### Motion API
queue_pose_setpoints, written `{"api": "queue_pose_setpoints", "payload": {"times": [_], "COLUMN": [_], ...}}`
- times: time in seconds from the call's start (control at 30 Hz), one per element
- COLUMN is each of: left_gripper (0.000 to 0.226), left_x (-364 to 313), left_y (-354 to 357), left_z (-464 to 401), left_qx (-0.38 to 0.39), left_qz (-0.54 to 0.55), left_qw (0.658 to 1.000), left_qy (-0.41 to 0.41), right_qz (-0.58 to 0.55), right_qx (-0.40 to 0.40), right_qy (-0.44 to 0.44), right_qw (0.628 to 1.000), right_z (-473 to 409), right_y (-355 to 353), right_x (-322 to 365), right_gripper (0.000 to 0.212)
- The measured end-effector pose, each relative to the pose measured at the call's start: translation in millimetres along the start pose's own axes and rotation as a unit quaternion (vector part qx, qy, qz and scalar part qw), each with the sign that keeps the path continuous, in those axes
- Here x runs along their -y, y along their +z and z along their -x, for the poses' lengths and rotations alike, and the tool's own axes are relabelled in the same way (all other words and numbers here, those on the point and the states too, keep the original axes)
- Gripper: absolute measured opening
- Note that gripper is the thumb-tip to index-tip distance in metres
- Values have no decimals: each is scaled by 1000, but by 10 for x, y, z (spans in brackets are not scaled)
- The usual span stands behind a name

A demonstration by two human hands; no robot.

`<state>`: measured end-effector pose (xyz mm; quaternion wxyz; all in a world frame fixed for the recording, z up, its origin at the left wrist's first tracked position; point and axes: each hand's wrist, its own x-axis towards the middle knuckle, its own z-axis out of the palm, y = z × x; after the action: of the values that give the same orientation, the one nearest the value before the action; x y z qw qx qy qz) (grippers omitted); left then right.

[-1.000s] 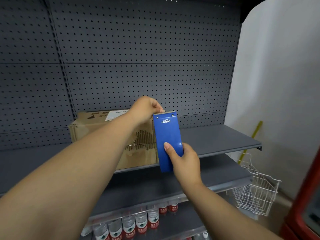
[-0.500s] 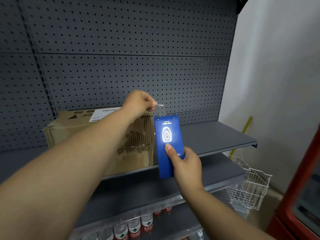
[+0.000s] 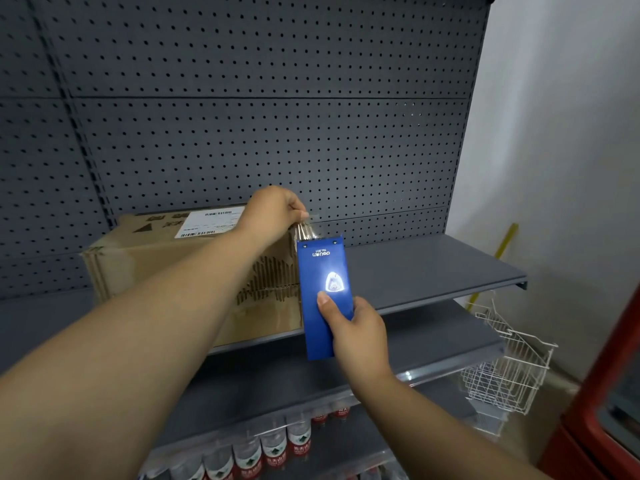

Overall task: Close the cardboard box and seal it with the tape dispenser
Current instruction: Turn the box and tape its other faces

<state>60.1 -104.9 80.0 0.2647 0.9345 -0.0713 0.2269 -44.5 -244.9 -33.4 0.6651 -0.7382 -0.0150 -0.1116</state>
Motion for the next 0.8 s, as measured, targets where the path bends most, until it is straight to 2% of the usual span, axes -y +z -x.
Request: {"api": "queue_pose_setpoints", "payload": {"times": [0.3, 0.47, 0.53, 0.6, 0.63, 0.73, 0.77, 0.8], "left_gripper": [14, 17, 36, 62, 62, 18, 9, 12], "left_x": [88, 132, 141, 144, 145, 134, 136, 125], "left_y": [105, 155, 139, 107, 104, 146, 157, 156], "left_z": [14, -77, -133, -157, -141, -53, -31, 0], "left_qx": [-23, -16, -15, -3, -10, -38, -28, -12], "left_qz": [-4, -63, -79, -45, -35, -41, -38, -41], "left_qw": [1000, 997, 994, 994, 995, 998, 999, 999], "left_qy": [-17, -41, -77, -103, -94, -6, 16, 33], "right_qz": [9, -3, -1, -5, -6, -5, -5, -4], "right_qx": [6, -6, -14, -18, -19, -25, -27, -29], "right_qy": [7, 19, 18, 18, 17, 16, 14, 12], "right_qw": [1000, 1000, 1000, 1000, 1000, 1000, 1000, 1000], "right_z": [-59, -79, -89, -92, -95, -102, -109, -116], "right_y": [43, 79, 86, 102, 110, 122, 120, 112], "right_x": [-61, -106, -124, -139, -144, -153, -158, -158], "right_gripper": [39, 35, 34, 34, 34, 32, 32, 32]}}
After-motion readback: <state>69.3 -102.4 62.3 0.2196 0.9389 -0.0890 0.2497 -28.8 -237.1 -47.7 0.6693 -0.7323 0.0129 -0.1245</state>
